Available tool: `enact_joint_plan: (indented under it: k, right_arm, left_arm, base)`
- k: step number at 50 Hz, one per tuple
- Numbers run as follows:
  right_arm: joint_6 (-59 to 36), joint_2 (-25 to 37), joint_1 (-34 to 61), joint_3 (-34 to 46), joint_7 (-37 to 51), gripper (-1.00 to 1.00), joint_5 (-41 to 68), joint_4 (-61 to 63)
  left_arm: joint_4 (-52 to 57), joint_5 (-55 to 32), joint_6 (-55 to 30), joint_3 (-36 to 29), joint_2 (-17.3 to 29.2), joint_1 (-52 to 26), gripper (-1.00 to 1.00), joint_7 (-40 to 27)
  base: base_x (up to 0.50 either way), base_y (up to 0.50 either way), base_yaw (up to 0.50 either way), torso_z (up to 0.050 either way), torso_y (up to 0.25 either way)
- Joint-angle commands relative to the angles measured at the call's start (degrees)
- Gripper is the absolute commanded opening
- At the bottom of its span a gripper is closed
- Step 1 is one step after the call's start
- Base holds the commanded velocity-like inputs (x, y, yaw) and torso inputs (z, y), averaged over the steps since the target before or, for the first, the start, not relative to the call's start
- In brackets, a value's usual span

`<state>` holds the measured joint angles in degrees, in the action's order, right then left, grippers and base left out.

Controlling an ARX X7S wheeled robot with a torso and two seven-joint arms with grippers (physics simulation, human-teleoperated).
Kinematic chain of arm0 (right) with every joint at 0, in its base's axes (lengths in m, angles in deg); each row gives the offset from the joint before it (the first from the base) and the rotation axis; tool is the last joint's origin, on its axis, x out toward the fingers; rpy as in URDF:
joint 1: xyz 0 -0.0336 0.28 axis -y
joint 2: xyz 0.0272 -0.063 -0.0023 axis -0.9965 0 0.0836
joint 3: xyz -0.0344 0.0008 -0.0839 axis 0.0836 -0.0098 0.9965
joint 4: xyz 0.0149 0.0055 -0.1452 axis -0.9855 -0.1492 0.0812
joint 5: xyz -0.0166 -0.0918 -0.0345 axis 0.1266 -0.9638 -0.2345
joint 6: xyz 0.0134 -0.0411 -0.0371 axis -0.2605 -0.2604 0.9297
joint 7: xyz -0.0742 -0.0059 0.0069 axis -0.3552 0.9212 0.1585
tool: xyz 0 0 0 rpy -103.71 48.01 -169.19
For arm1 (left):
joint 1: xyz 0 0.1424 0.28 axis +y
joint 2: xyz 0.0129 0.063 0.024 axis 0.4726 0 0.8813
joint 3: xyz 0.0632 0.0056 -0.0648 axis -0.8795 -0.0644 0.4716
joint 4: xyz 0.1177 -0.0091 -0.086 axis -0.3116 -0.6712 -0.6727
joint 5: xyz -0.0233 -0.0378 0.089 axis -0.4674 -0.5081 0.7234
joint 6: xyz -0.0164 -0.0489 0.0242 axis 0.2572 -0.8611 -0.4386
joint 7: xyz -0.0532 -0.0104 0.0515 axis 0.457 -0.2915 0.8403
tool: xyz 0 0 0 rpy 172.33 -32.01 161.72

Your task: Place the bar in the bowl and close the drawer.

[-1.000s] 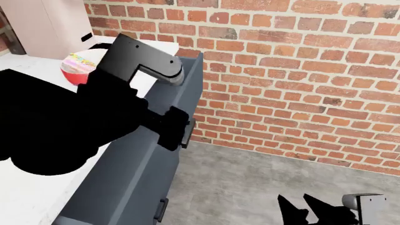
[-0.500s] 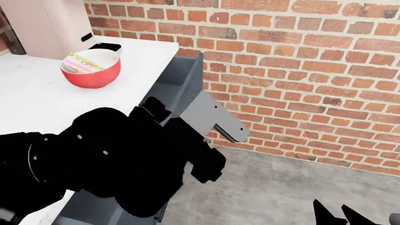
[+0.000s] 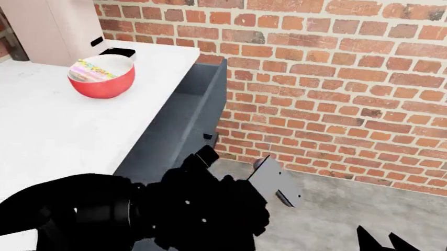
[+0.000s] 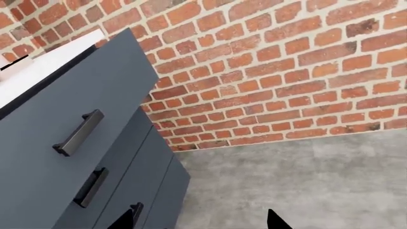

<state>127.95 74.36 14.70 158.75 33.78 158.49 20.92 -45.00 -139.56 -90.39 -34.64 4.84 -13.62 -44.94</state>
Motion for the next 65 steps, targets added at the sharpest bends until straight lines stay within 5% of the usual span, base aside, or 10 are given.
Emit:
enact_joint_plan:
  k: [1,4,16,51,65]
  right_arm:
    - [0.99,0.41,-1.26,-0.32,-0.41,1.00,0.67,0.60]
    - [1.38,0.51,-1.72,-0.42,-0.85,1.00,1.17,0.58]
    - [1.74,-0.46,-2.65,-1.17,-3.57,1.00,3.30,-1.58]
    - [1.77,-2.20,-5.05,-3.01,-6.47,1.00,5.61,-4.30]
    - [1.42,-2.88,-5.68,-3.77,-7.43,1.00,6.17,-5.39]
  left_arm:
    - [-6.85,-3.01,8.66,-15.62,-6.24,-0.87,1.00,-3.04]
    - [-9.44,-4.00,10.75,-21.38,-8.49,-1.84,1.00,-3.02]
    - [-14.98,12.71,-9.62,-7.64,-8.53,13.36,1.00,-3.08]
    - [-21.50,28.81,-17.57,-6.45,-8.53,23.91,1.00,2.10]
    - [-26.72,38.34,-18.79,-5.84,-8.53,28.21,1.00,11.16]
  base:
    - [0.00,0.00,0.00,0.000,0.000]
    - [0.00,0.00,0.00,0.000,0.000]
    - [0.00,0.00,0.00,0.000,0.000]
    - [0.00,0.00,0.00,0.000,0.000]
    - [0.00,0.00,0.00,0.000,0.000]
